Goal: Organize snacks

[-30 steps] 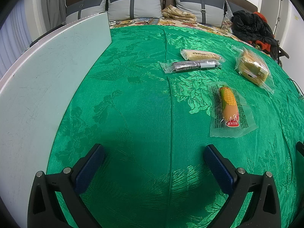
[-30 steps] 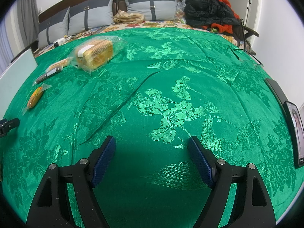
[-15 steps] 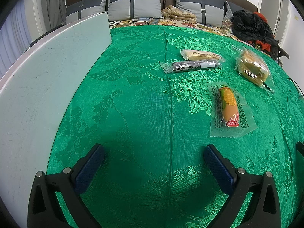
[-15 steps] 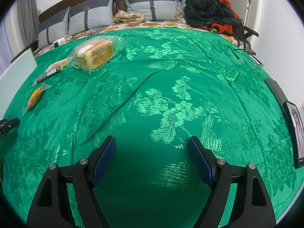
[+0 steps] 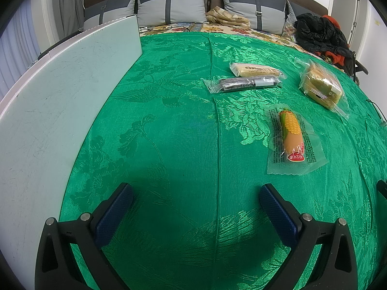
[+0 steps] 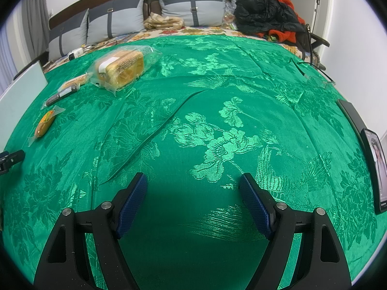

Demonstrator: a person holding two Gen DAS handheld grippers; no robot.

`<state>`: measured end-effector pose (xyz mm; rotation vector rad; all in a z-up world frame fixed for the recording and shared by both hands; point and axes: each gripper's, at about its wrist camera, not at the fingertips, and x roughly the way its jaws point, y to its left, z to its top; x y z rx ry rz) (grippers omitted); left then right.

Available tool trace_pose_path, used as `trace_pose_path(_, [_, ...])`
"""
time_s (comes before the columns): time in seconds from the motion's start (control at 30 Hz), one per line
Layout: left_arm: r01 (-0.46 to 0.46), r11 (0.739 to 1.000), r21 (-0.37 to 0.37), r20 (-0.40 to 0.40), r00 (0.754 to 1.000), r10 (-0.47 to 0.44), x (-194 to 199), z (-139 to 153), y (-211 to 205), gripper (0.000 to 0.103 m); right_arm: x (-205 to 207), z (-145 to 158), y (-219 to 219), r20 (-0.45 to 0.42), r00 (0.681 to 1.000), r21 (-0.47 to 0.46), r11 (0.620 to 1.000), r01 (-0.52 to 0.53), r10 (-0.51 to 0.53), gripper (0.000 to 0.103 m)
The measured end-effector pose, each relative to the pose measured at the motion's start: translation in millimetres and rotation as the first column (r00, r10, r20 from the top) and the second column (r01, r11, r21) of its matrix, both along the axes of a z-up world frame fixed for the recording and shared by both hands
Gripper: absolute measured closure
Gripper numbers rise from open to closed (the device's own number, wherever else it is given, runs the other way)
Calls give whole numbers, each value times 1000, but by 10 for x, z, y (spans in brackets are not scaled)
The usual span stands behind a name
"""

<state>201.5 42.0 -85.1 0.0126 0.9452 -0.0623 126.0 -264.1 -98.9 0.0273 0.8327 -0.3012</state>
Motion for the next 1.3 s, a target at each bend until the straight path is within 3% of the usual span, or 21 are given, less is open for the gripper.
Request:
trace_pose_path(0.13, [13,1000,4,-8,1000,-13,25,0,-1,0,1,-2,-4,0,1000,0,1000,0,0,21])
trace_pose_path(0.27, [139,990,-2,-112,984,-139,301,78,-61,1,2,-1,1,0,1000,0,1000,0,0,21])
trace_pose_path(0.43, [171,985,-22,-35,984,-172,823,522,-138,1,4,-2,1,0,1000,0,1000,0,0,21])
trace_pose_path(0.5, [201,979,-30,-63,977,-202,1098,557,-227,1,4,-3,2,0,1000,0,1000,0,0,21])
trace_pose_path(0.57, [248,969,3,-94,964,-247,1336,501,-366,7,3,-4,-1,0,1000,0,1000,0,0,21])
trace_pose_path(0.67, [383,917,110,-183,915,-360,1578,283,-664,23,4,-3,4,0,1000,0,1000,1,-1,20])
trace_pose_path(0.73, [434,890,139,-220,890,-400,1667,171,-771,39,4,-5,-1,0,1000,0,1000,1,-1,20])
trace_pose_path(0.77, [448,888,104,-188,886,-425,1709,226,-756,44,4,-3,4,0,1000,0,1000,1,-1,20])
trace_pose_path(0.83, [435,899,40,-215,883,-418,1814,245,-696,71,9,-8,4,-1,1000,0,1000,2,-2,20])
trace_pose_path(0.87, [423,906,14,-226,884,-409,1853,253,-663,75,9,-9,4,-1,1000,-1,1000,2,-2,20])
trace_pose_path(0.93, [417,909,6,-225,886,-405,1816,278,-617,84,9,-6,0,0,1000,0,1000,1,-1,20])
trace_pose_path(1.03, [376,927,-1,-219,904,-367,1611,328,-492,85,10,-9,-3,-1,1000,0,1000,3,-3,20])
trace_pose_path(1.2, [250,968,-32,-206,946,-252,942,321,-199,85,12,-7,-1,-1,1000,0,1000,3,-3,20])
trace_pose_path(1.3, [199,980,-27,-199,959,-200,461,293,-34,85,12,-7,-1,-1,1000,0,1000,4,-4,20])
